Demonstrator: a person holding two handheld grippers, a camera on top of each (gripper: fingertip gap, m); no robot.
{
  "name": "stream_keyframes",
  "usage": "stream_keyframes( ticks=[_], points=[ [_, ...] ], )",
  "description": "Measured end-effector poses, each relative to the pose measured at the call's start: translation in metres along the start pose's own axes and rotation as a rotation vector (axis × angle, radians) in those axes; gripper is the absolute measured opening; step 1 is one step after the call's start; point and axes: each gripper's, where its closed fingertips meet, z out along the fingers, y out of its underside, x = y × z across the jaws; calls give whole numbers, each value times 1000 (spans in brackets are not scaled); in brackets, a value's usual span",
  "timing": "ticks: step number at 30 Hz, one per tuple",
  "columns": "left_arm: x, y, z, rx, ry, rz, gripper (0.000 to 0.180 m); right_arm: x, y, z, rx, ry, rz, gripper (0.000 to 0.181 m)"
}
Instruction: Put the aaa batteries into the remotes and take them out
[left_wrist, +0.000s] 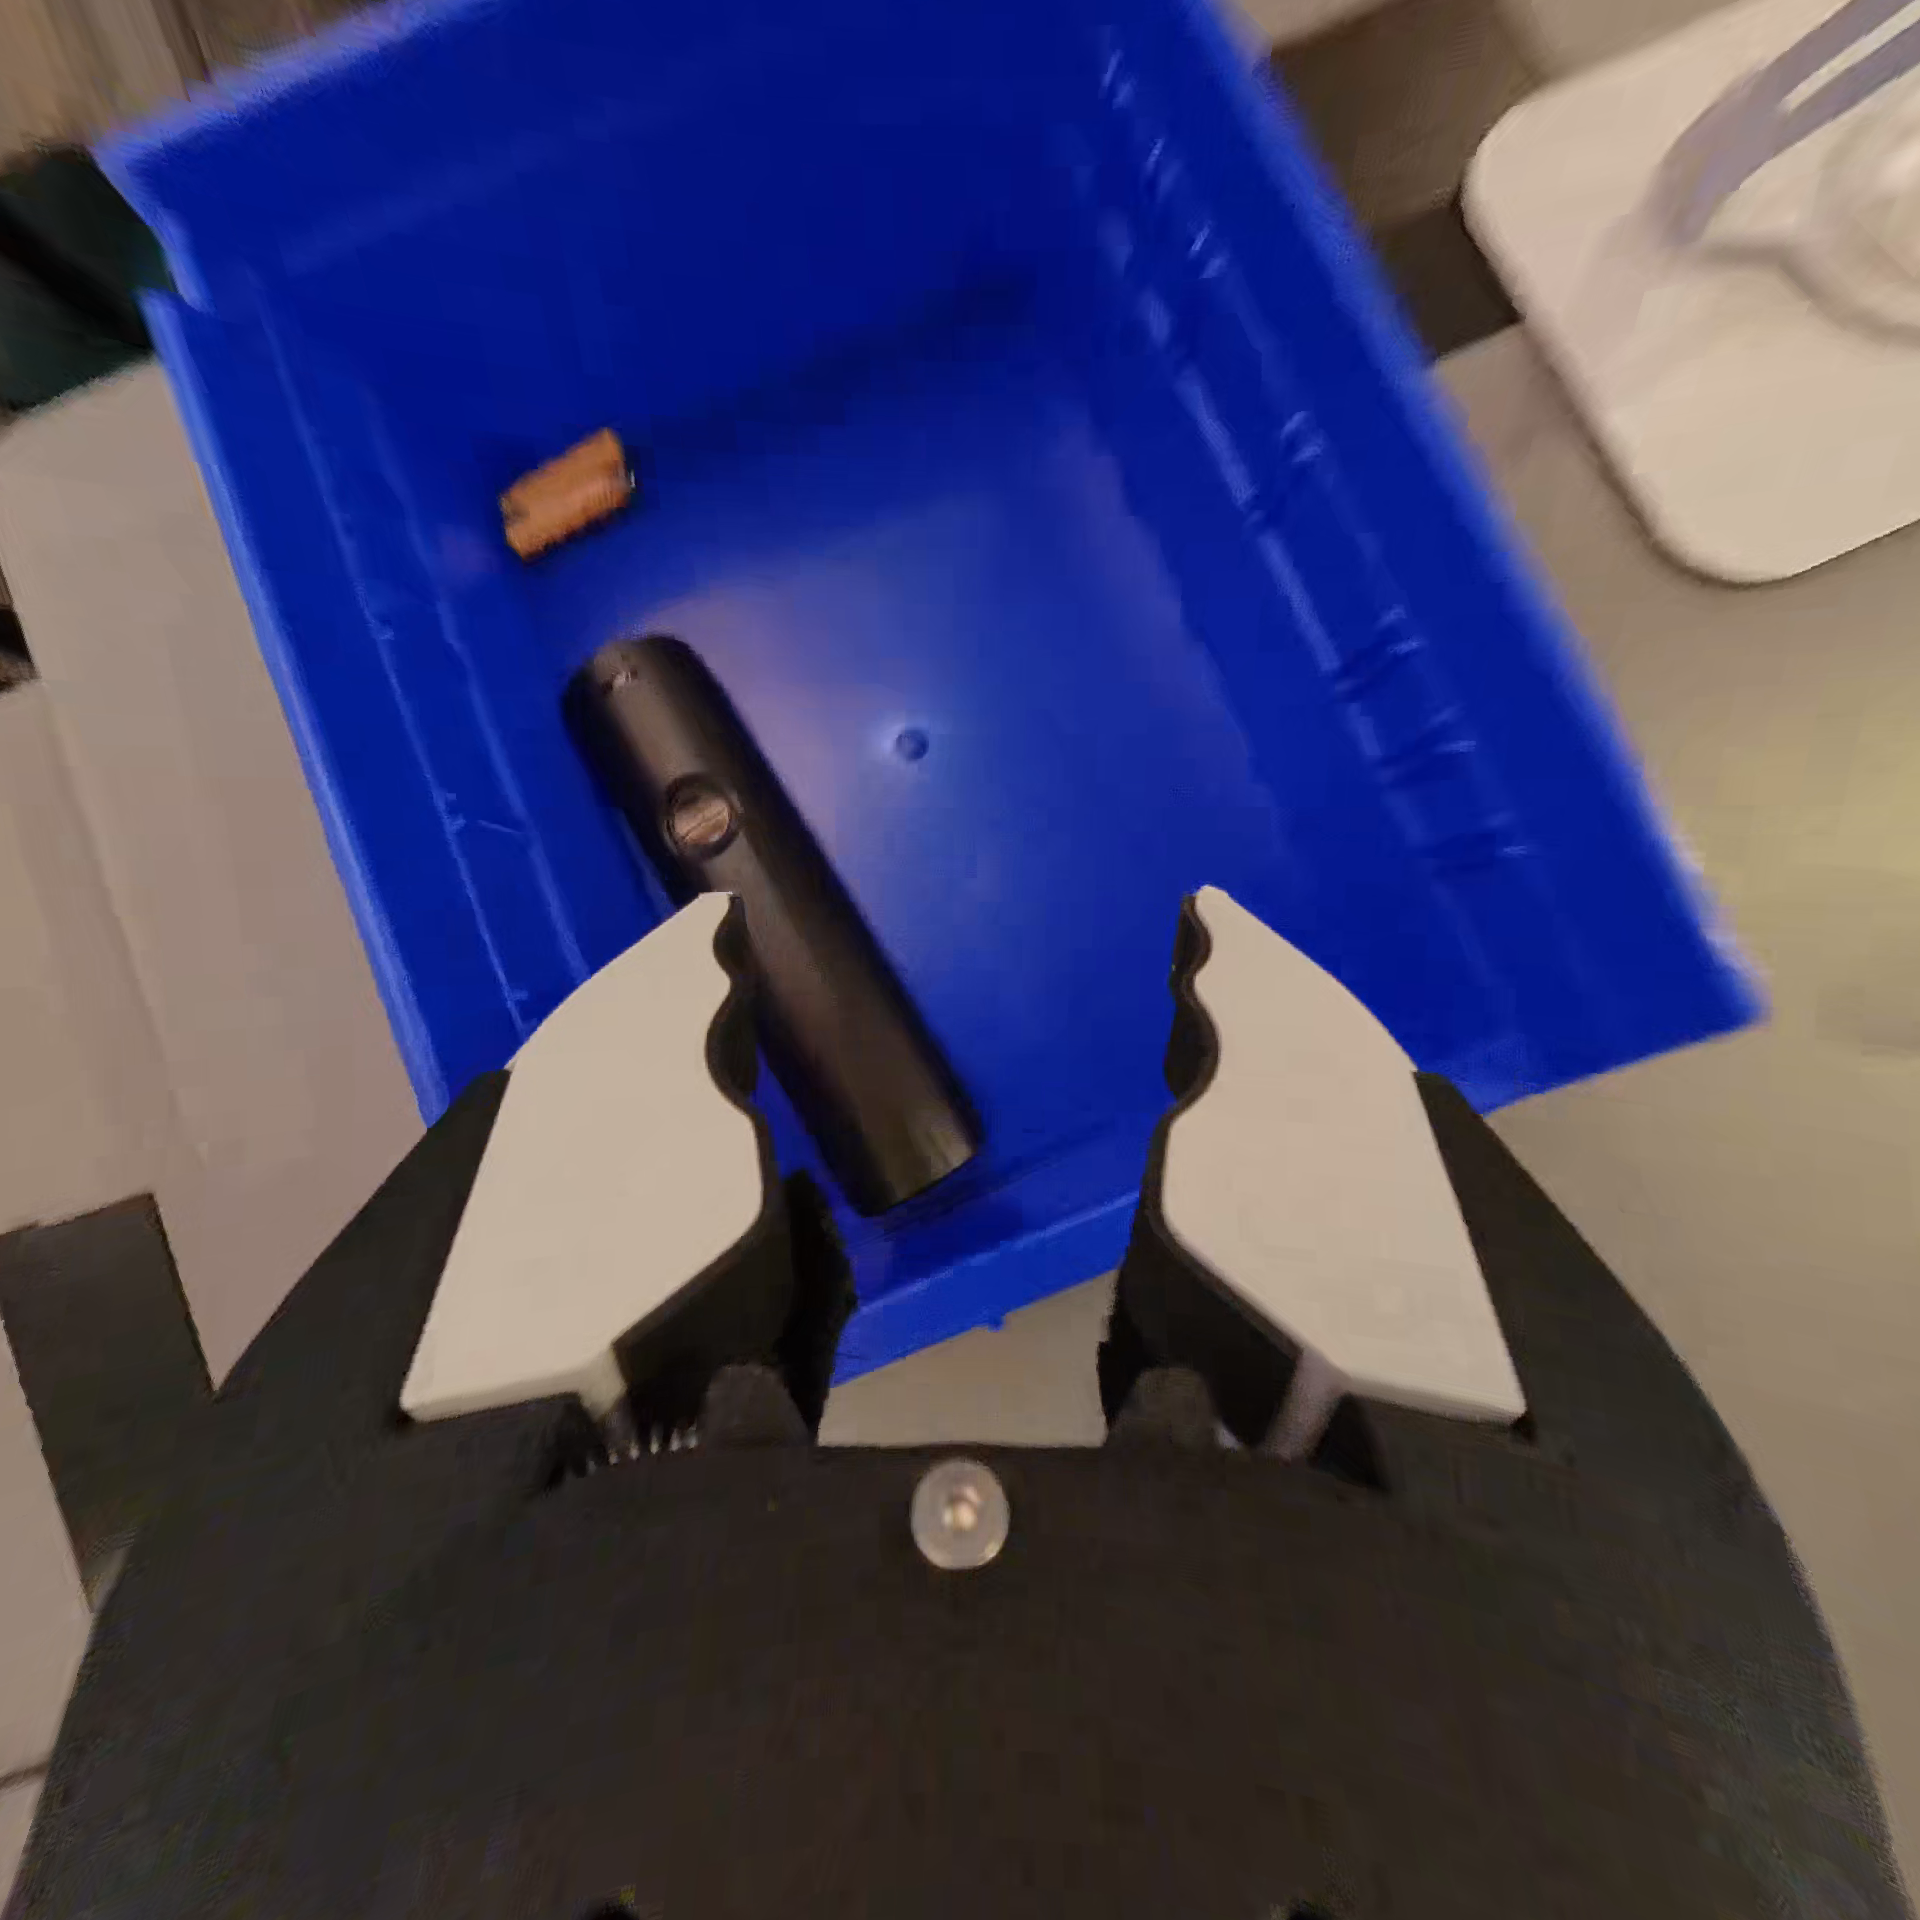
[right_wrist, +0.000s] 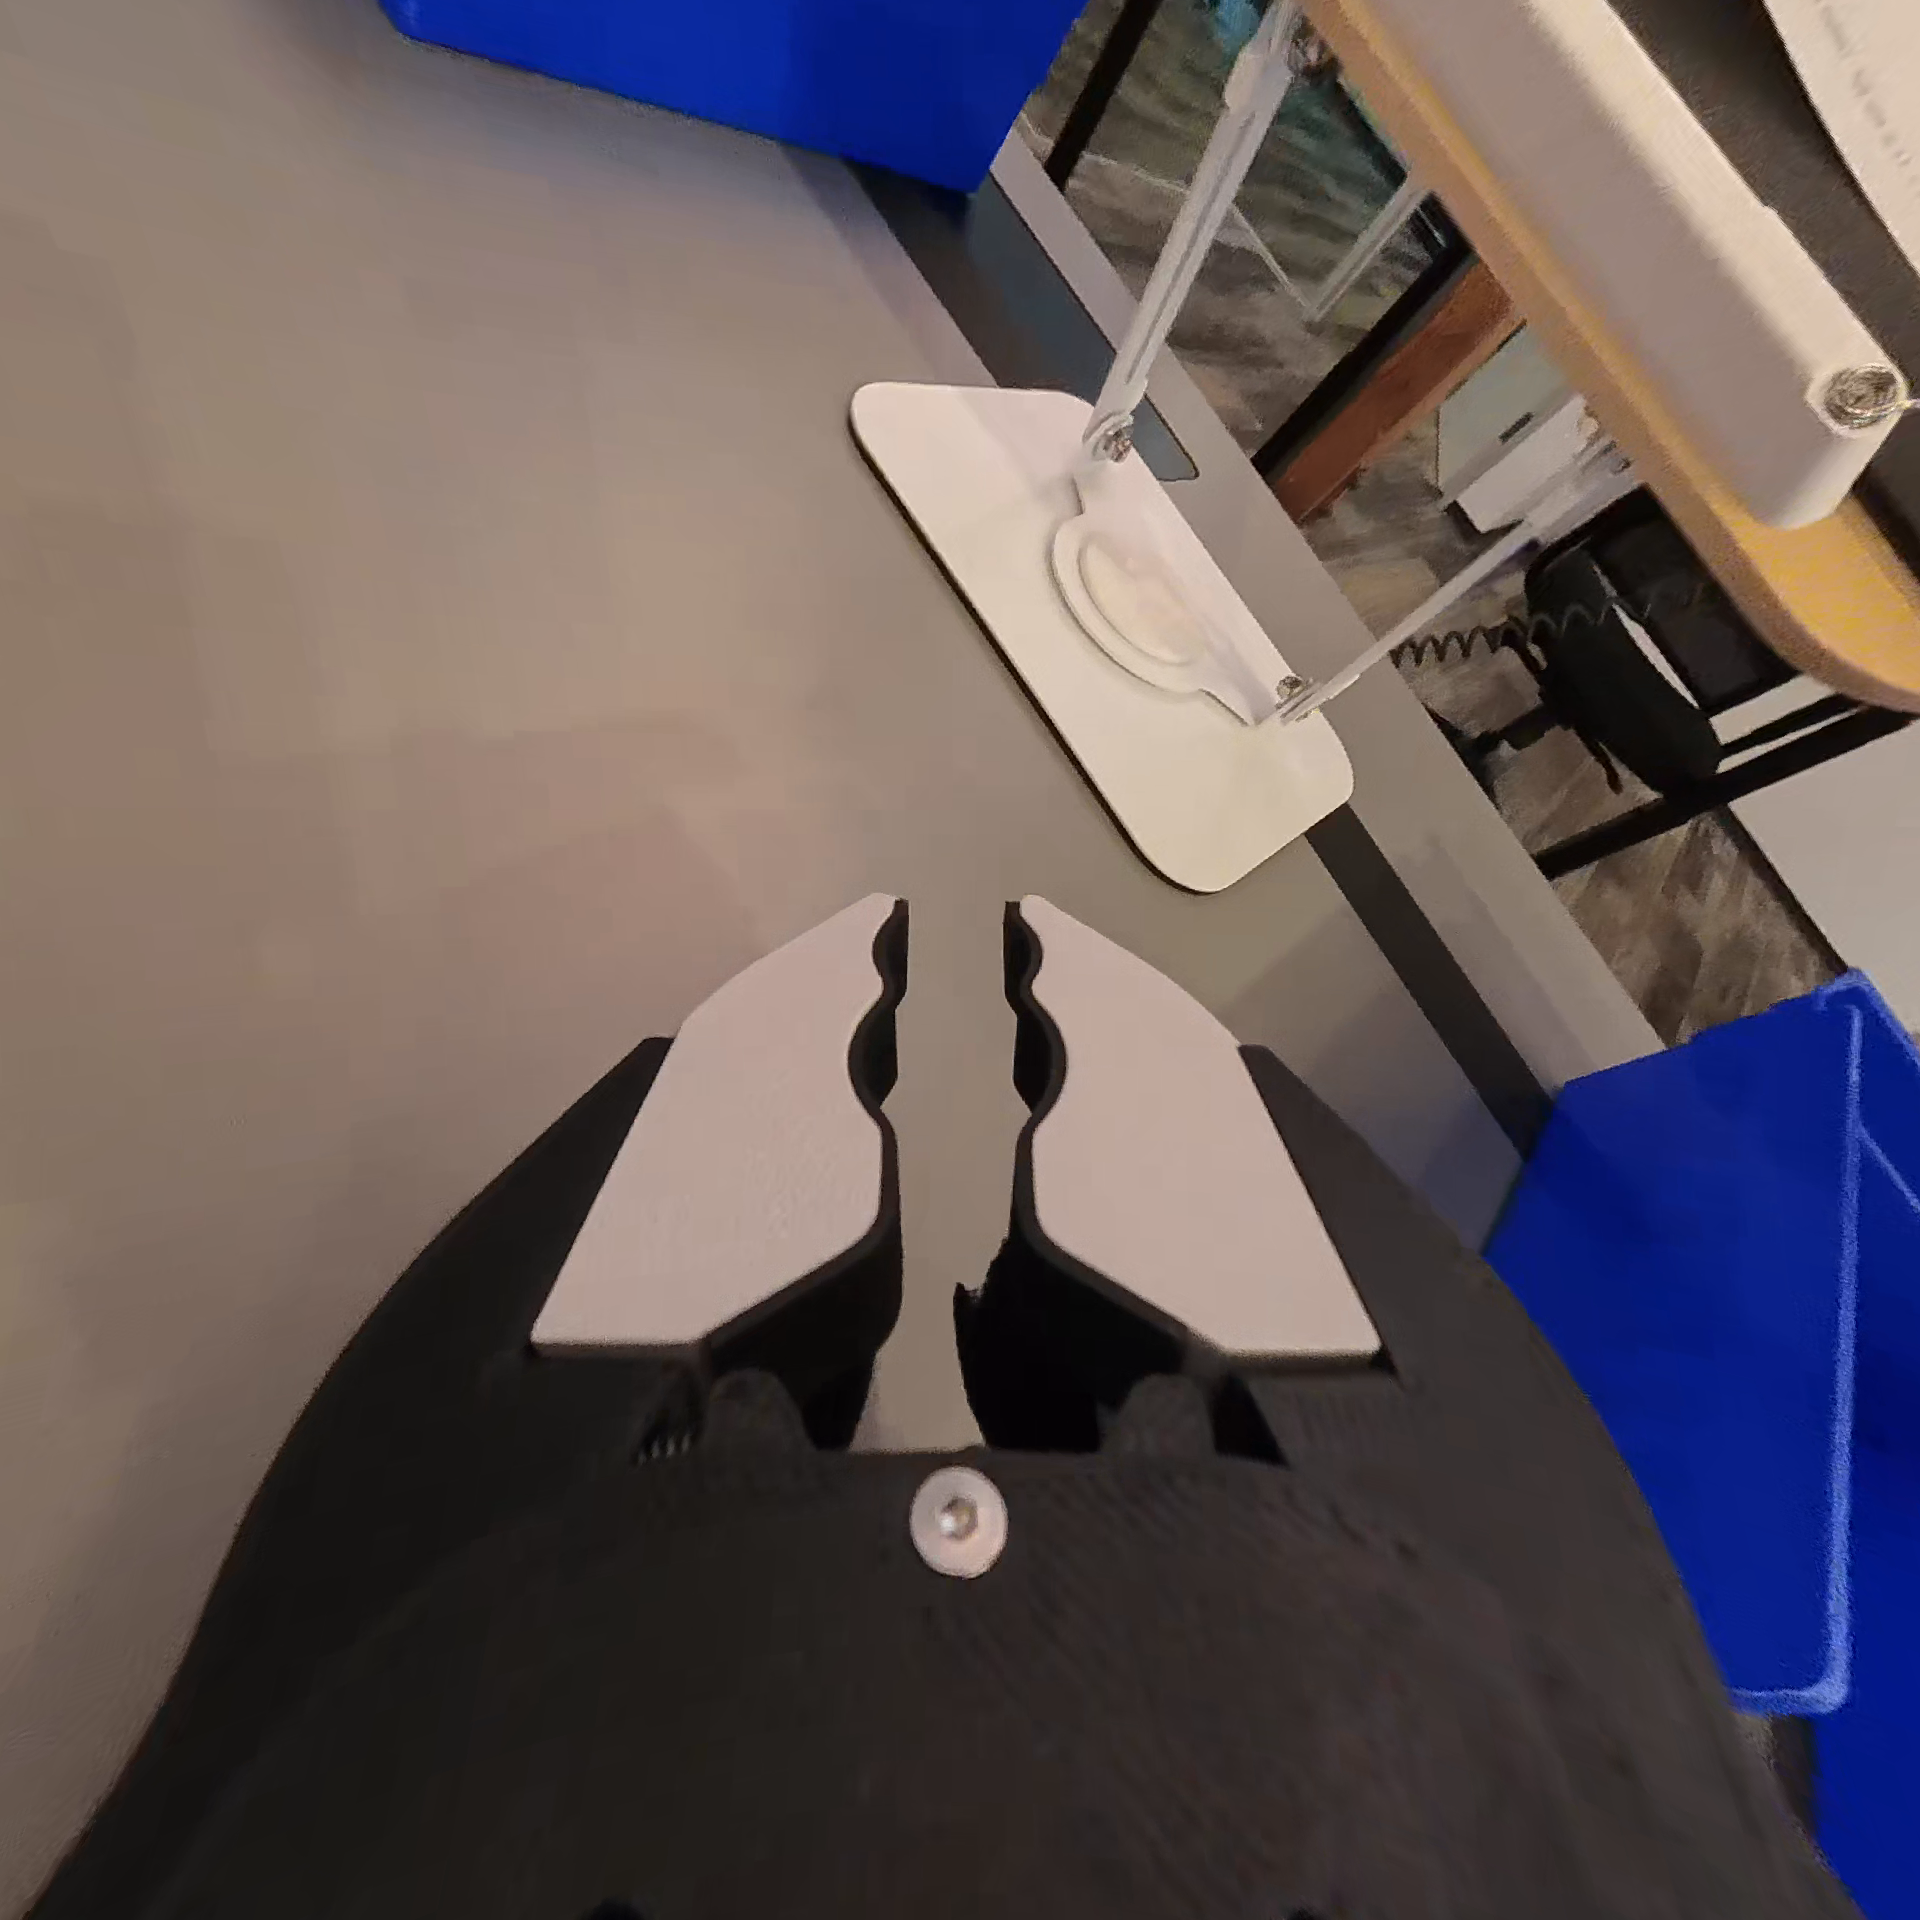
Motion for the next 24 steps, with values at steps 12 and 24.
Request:
stream_keyframes(
  ticks=[12, 24],
  points=[
    [-36, 51, 57, -355, -115, -119, 59, -15, -3, -11, 57, -54, 68, 16],
    [-38, 53, 66, -427, -136, -93, 69, -19, -6, -13, 68, -74, 57, 15]
  ],
)
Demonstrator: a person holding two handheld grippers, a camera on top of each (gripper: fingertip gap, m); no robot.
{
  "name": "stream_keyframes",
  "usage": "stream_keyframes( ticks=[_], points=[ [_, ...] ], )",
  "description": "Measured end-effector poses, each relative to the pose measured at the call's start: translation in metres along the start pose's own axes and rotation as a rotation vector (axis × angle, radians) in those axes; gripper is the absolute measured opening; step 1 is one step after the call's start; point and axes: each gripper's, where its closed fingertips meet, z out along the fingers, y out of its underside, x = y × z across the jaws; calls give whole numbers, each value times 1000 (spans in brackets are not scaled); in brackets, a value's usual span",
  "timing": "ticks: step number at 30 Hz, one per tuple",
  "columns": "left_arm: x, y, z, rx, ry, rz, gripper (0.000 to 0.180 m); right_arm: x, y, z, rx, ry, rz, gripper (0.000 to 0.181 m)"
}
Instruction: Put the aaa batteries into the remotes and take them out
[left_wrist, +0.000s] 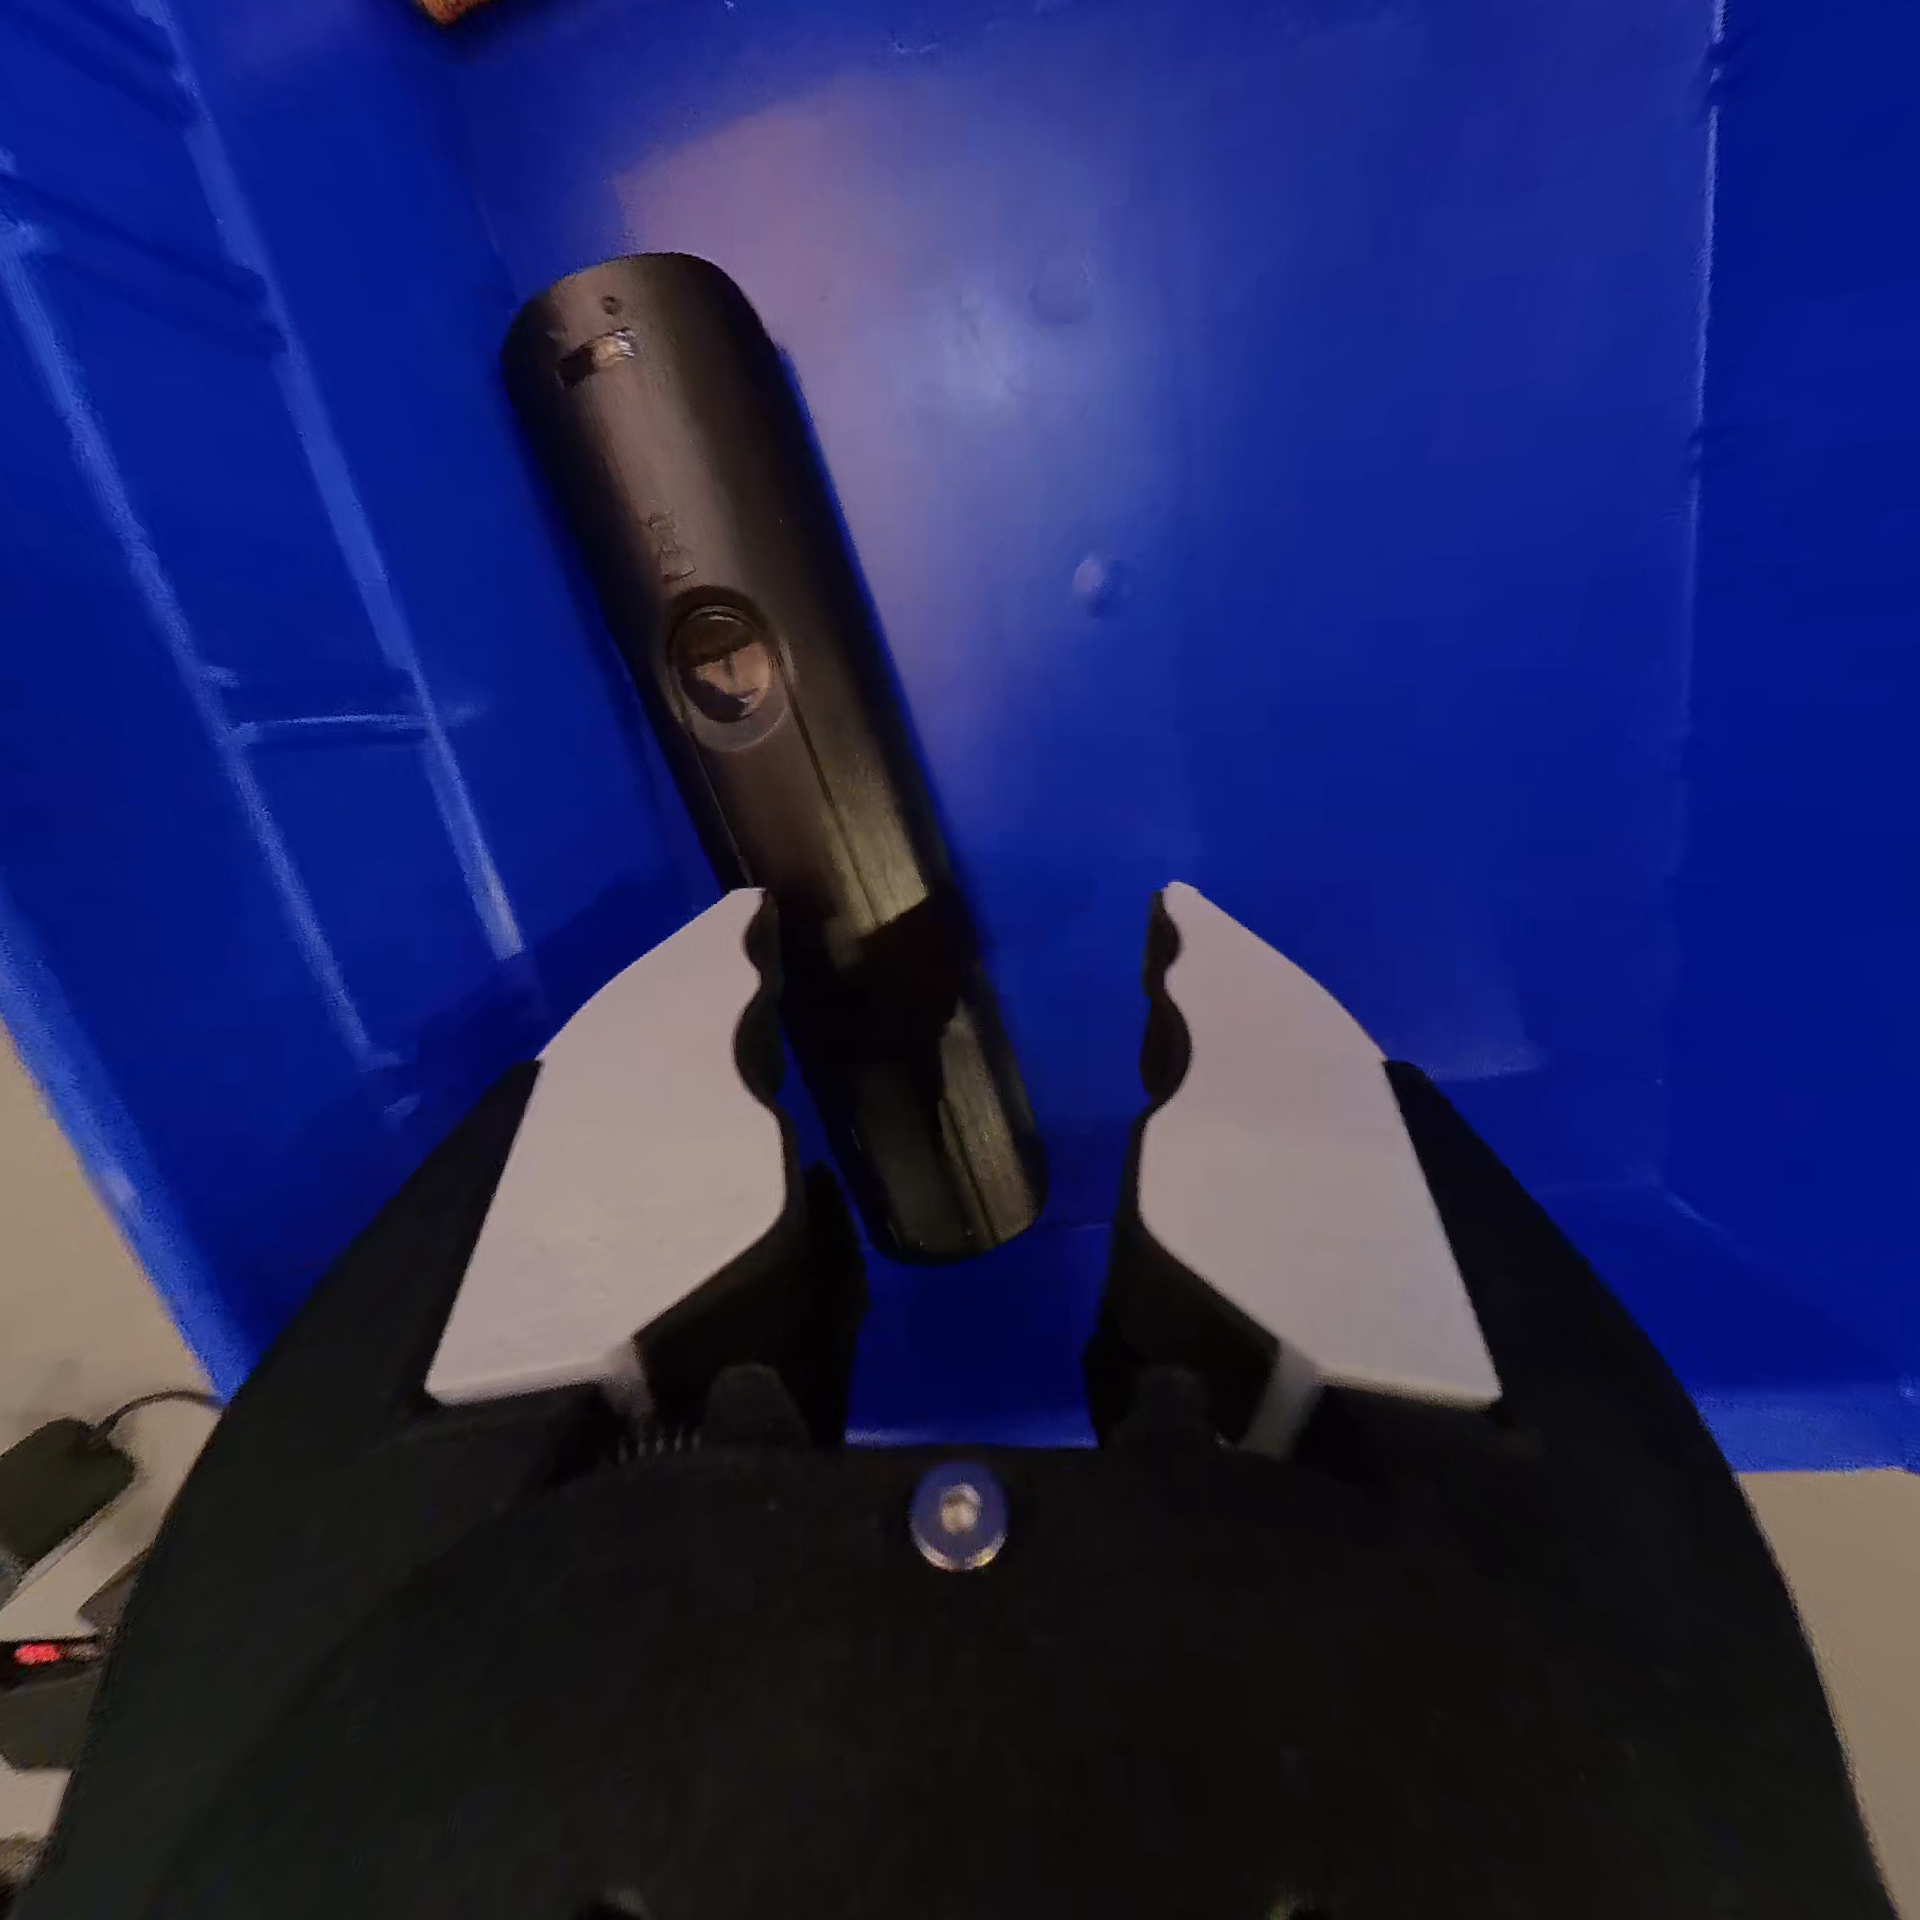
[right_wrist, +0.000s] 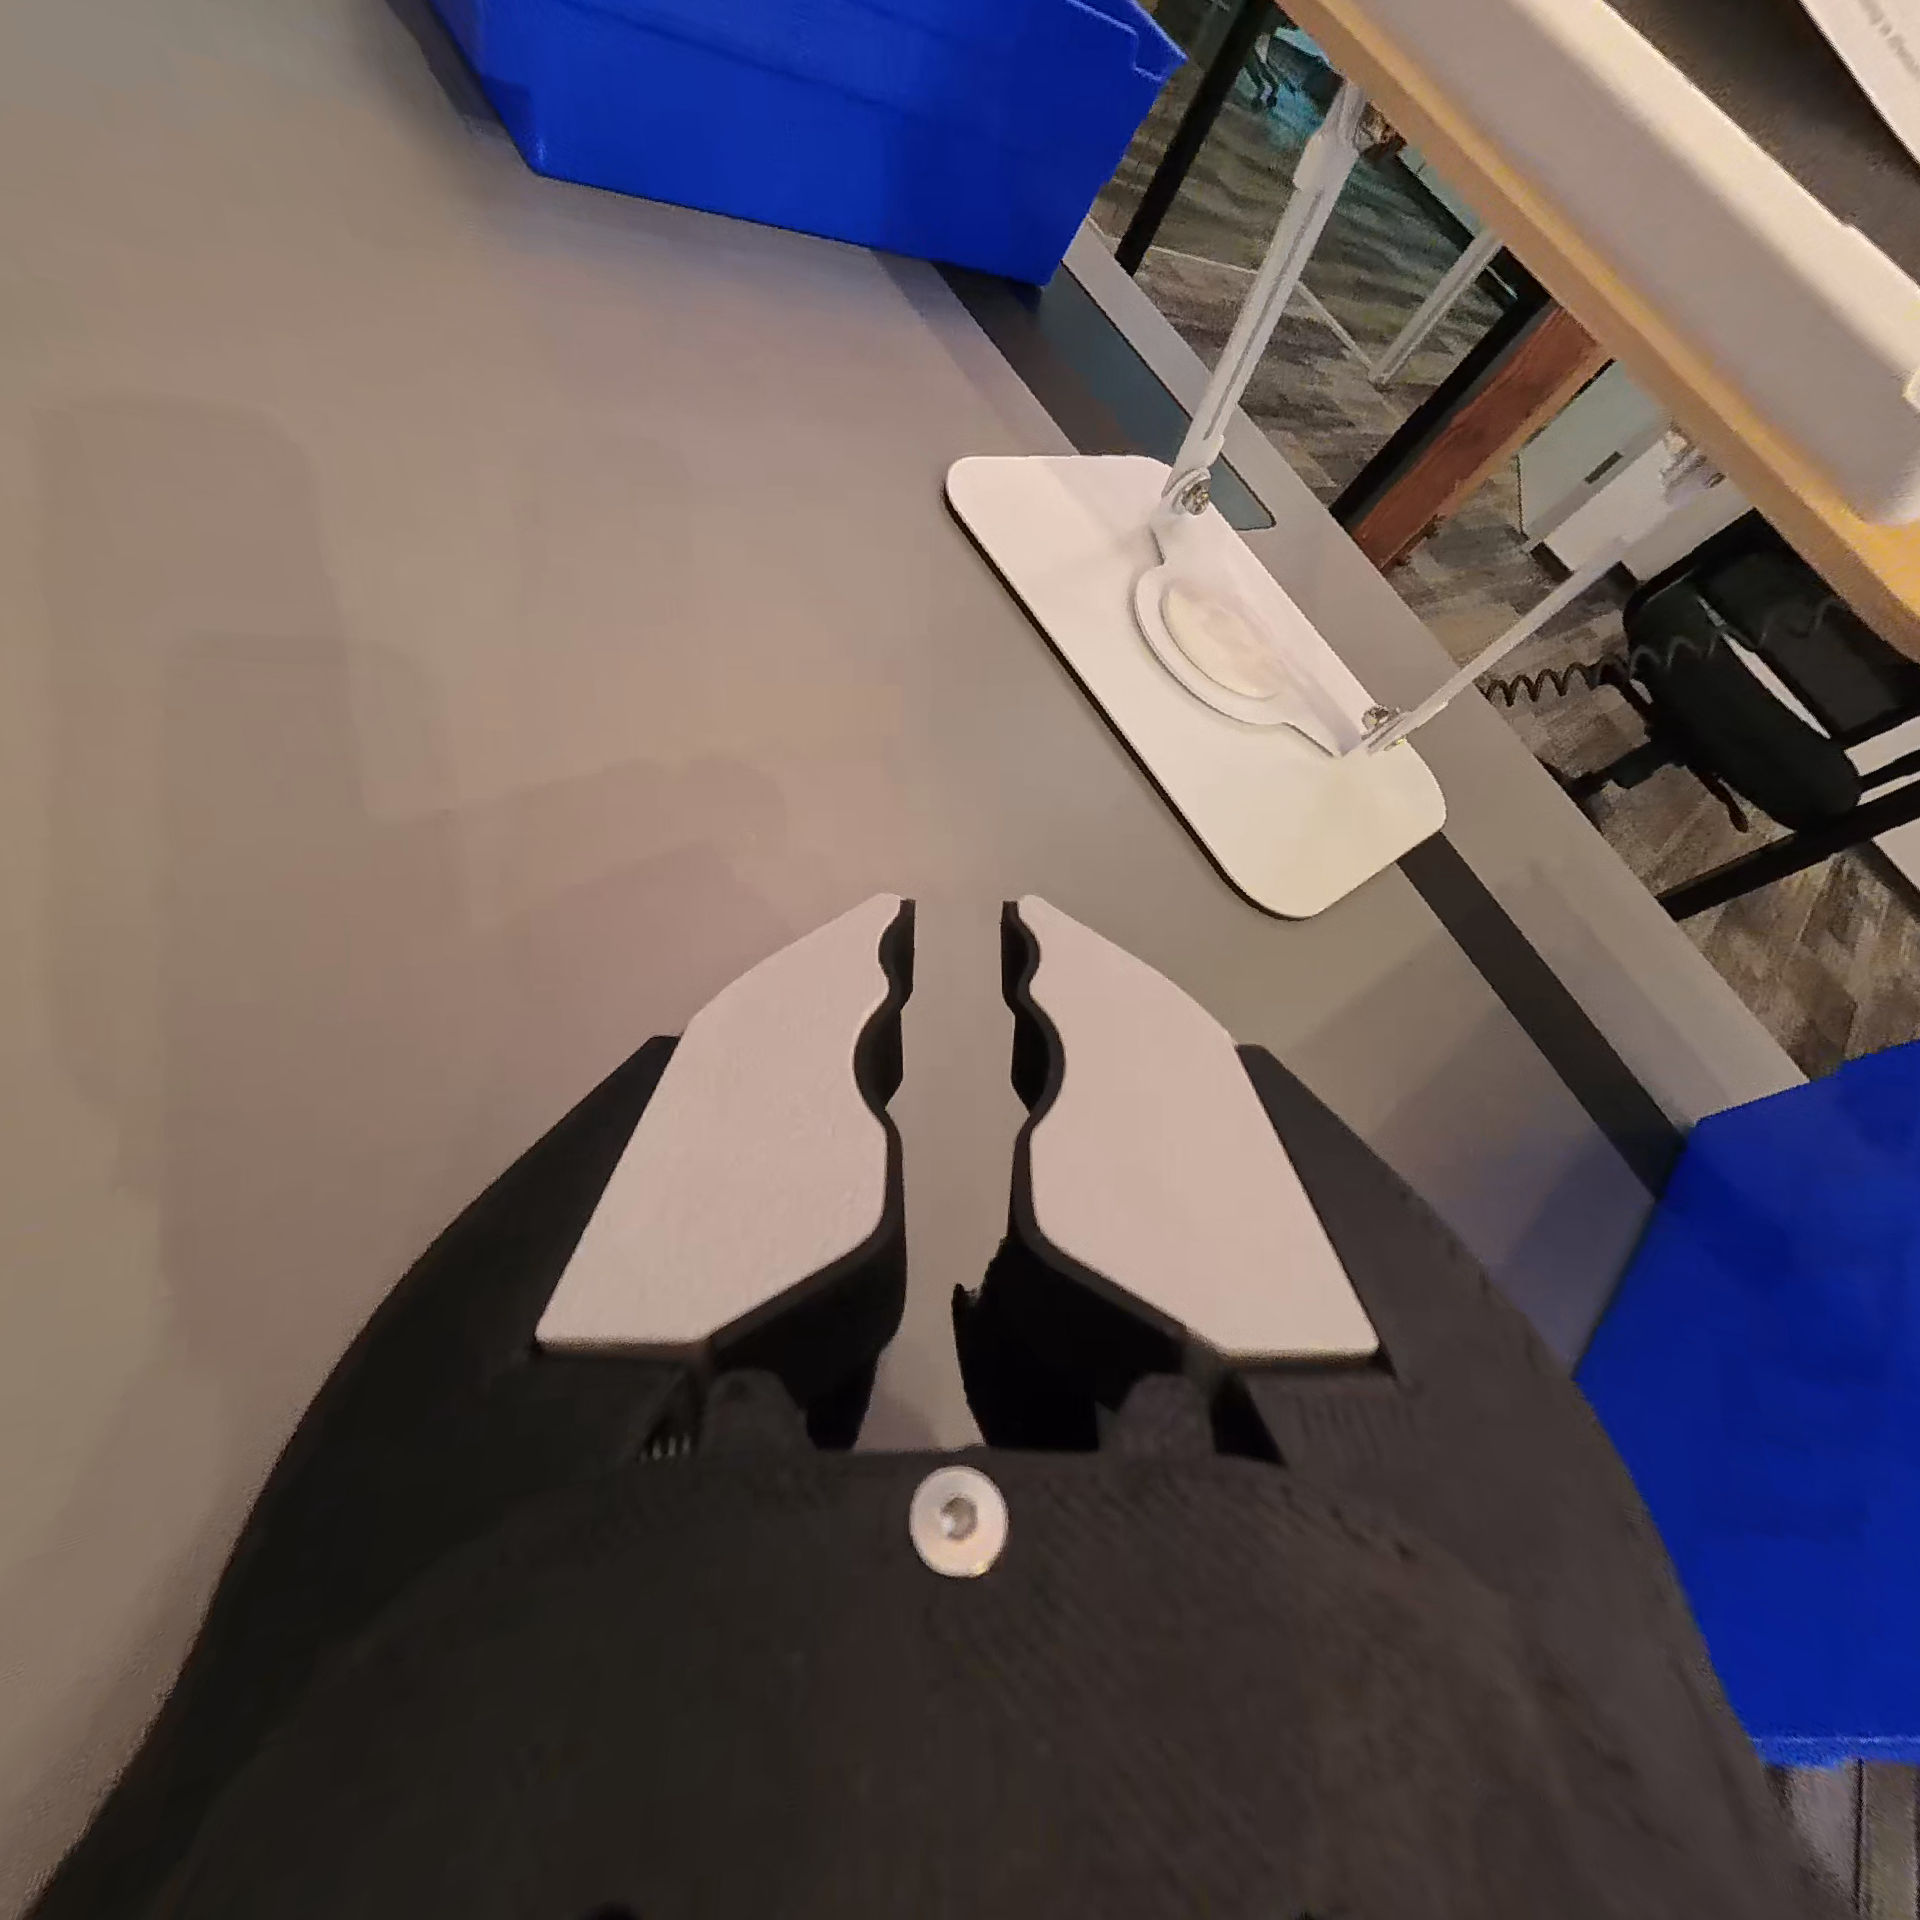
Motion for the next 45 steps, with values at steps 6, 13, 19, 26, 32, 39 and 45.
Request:
stream_keyframes(
  ticks=[6, 13, 19, 26, 32, 39, 45],
  points=[
    [-25, -5, 0, 8, -131, -36, 73, -3, 4, 4, -18, -18, -1, 15],
    [-18, -5, 19, -40, -16, -123, 87, -5, 12, 9, -38, -48, 18, 16],
    [14, -6, 10, 7, 249, -218, 49, -6, 18, 12, -57, -60, 23, 16],
    [24, -15, 16, 28, 182, -167, 70, -11, 20, 15, -68, -84, 22, 16],
    [20, -19, 21, -25, 79, -138, 64, -10, 18, 14, -70, -82, 4, 16],
    [28, -24, 17, 47, 121, -88, 51, -9, 17, 12, -65, -76, -9, 16],
    [25, -49, -36, 264, 137, -61, 51, -4, 19, 11, -58, -72, 10, 16]
  ],
)
